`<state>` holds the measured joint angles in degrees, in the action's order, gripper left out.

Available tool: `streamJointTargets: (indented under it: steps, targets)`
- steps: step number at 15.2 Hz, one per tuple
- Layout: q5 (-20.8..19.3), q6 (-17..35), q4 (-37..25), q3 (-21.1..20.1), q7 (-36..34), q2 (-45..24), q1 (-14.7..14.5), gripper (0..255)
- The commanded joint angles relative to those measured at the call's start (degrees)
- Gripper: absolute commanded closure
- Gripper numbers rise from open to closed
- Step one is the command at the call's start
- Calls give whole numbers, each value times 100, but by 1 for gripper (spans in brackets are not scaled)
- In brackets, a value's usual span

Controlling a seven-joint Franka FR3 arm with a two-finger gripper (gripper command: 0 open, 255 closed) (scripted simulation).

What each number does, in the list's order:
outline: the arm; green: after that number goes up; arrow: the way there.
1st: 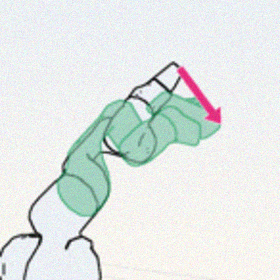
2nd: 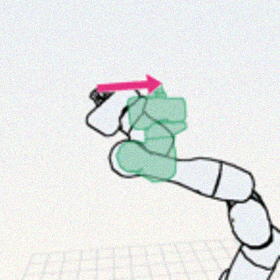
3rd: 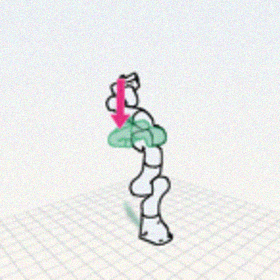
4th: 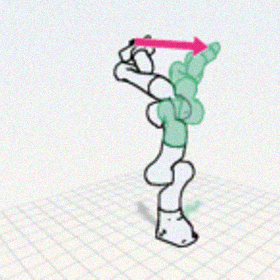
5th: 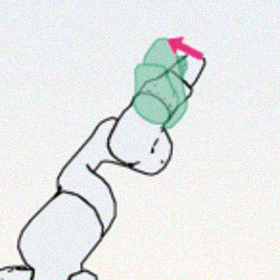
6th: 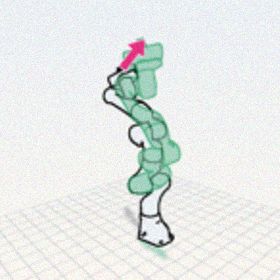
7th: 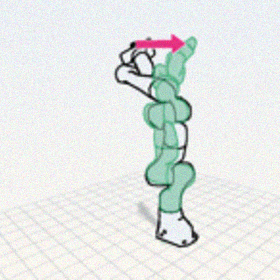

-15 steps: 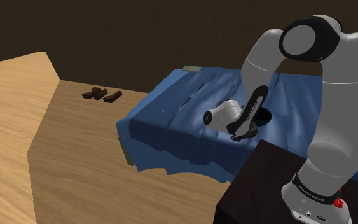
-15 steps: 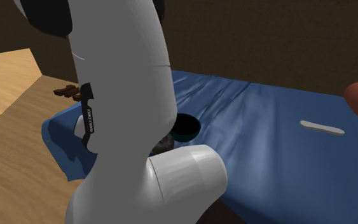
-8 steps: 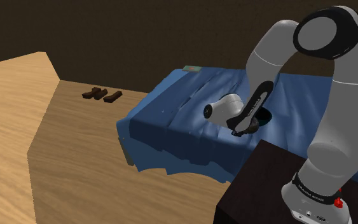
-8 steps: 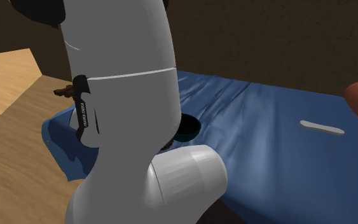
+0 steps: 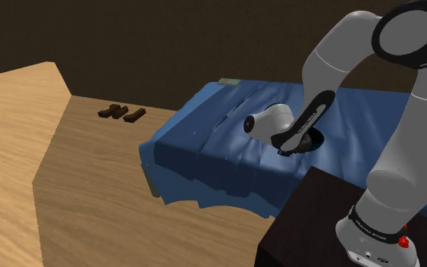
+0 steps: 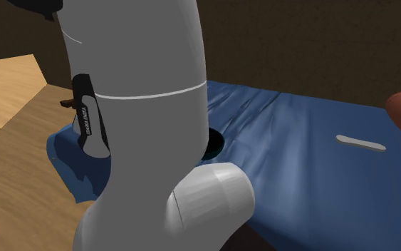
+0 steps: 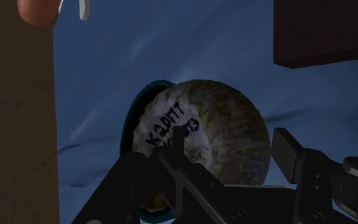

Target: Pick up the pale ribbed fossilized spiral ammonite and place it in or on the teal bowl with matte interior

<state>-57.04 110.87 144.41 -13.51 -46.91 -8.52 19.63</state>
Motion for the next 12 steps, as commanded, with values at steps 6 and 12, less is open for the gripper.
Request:
streamJointTargets:
  steps: [6,12]
  targets:
    - [300,-222,70,-56,485,589,-11,255]
    - [528,-435,81,-81,900,1058,-31,255]
